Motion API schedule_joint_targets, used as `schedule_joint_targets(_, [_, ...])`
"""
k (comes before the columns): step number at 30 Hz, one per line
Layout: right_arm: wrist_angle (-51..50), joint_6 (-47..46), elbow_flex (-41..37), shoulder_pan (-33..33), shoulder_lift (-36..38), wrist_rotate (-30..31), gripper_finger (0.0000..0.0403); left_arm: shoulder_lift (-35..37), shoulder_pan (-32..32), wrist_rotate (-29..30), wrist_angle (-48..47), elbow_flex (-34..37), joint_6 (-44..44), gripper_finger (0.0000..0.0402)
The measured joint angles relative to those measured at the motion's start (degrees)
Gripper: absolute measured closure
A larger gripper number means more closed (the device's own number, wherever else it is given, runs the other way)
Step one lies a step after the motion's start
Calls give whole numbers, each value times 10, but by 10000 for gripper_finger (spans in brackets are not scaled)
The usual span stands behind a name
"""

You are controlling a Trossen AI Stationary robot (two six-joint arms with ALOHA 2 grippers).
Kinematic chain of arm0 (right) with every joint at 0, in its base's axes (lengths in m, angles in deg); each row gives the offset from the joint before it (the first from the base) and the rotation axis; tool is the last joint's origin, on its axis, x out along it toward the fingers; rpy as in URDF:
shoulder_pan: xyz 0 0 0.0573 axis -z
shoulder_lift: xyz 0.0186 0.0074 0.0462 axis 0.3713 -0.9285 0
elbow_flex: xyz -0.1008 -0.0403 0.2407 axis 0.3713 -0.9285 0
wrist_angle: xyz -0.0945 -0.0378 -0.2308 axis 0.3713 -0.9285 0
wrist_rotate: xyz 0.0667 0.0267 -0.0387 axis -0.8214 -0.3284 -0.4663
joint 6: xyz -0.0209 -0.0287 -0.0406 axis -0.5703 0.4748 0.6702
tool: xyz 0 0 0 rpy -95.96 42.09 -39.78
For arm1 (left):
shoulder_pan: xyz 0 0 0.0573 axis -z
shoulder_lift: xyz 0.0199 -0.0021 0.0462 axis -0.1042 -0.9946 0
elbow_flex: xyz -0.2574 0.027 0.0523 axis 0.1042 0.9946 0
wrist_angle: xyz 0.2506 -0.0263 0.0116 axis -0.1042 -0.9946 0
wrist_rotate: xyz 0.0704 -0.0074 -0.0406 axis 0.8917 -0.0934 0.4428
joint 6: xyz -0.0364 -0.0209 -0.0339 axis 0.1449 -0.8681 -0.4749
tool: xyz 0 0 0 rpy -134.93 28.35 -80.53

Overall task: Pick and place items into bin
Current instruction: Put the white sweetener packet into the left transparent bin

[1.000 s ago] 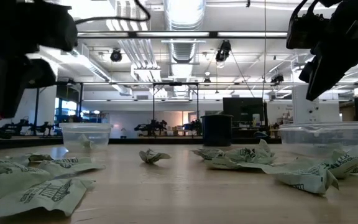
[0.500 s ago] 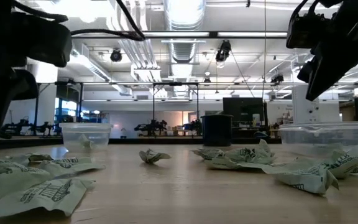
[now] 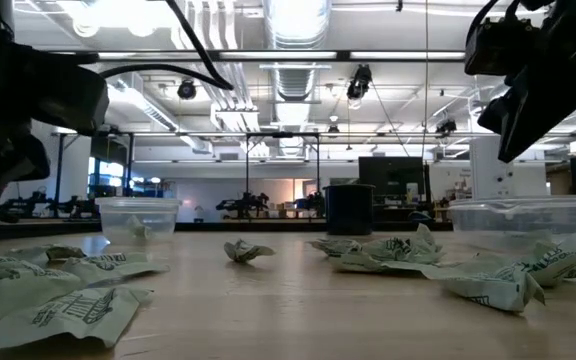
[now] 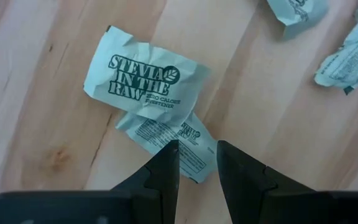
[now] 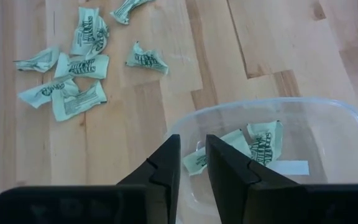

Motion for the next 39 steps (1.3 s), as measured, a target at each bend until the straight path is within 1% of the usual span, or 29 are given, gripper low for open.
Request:
schedule_joint_targets(4, [1, 0, -3, 0, 0, 0, 332, -4, 2, 2, 0, 0, 3, 311])
schedule_joint_targets(8, [2, -1, -4, 0, 0, 1, 328, -9, 10, 6, -17, -1, 37, 311])
schedule_joint_targets(13, [4, -2, -4, 0, 0, 1, 332, -8, 19, 20, -108, -2, 62, 311])
schedule_joint_targets(16, [14, -2, -4, 0, 0, 1, 335, -5, 19, 49, -182, 0, 61, 311])
schedule_joint_targets(19, [21, -5, -4, 0, 0, 3, 333, 3, 19, 82, -216, 1, 62, 311])
schedule_joint_targets(24, [37, -6, -4, 0, 0, 15, 330, 27, 18, 114, -212, 2, 75, 311])
schedule_joint_targets(27, [48, -6, -4, 1, 0, 17, 334, 41, 19, 146, -212, 2, 77, 311])
schedule_joint_targets(31, [47, -6, -4, 0, 0, 21, 339, 48, 19, 180, -209, 3, 122, 311])
schedule_joint_targets(33, [47, -6, -4, 0, 0, 27, 340, 48, 19, 189, -205, 7, 148, 311])
schedule_joint_targets(35, [48, -6, -4, 0, 0, 30, 340, 48, 18, 198, -200, 14, 157, 311])
schedule_joint_targets(39, [50, -6, -4, 0, 0, 31, 340, 48, 18, 198, -158, 29, 168, 311])
